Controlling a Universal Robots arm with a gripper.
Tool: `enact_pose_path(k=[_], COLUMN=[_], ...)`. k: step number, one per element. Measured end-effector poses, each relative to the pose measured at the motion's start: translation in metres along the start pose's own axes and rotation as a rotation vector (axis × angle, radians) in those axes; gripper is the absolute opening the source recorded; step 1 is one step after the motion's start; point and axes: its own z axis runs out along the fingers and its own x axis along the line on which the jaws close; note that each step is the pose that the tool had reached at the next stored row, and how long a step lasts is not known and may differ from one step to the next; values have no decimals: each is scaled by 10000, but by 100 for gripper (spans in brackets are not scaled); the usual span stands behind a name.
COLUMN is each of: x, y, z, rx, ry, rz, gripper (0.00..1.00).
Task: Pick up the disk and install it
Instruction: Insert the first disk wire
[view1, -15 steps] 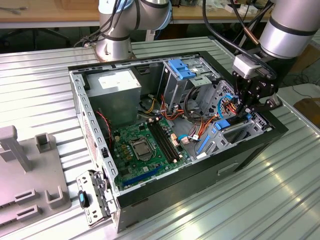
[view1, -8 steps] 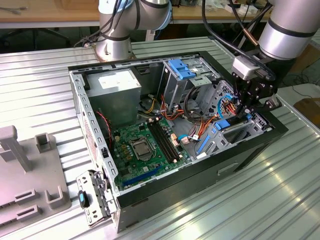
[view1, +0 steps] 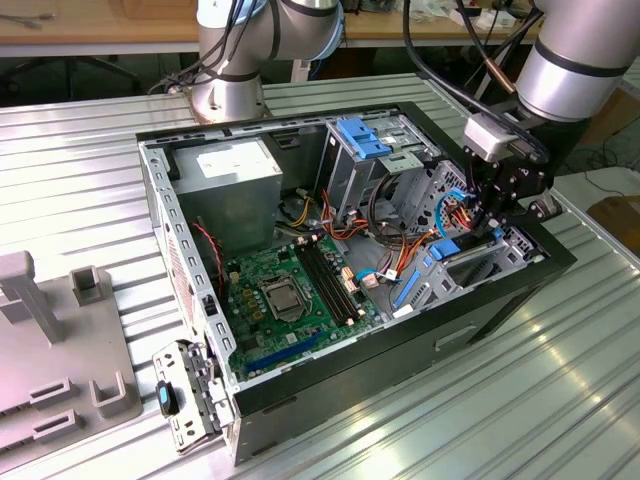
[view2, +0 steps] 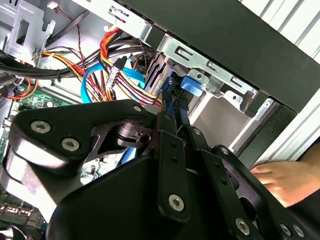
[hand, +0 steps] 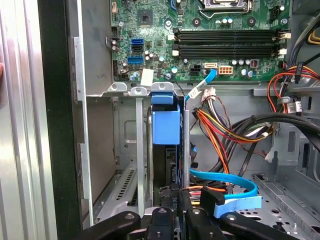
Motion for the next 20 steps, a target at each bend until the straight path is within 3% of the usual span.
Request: enact_pose_path(k=[6,7,8,12,15,16,18,20], x=[0,0,0,5,6,6,6,6], y=[0,0,0,-14,-15,-16,-16,-17], z=[4,3,0,-102,-109,-114,-118,-123], rx=[1,0,0,0,0,0,0,0], ry=[-9,-8,-3,-2,-5,-2,-4,-2], rz=[1,1,0,0,1,0,0,0], gripper=[18,24,24,24,24,23,11,11])
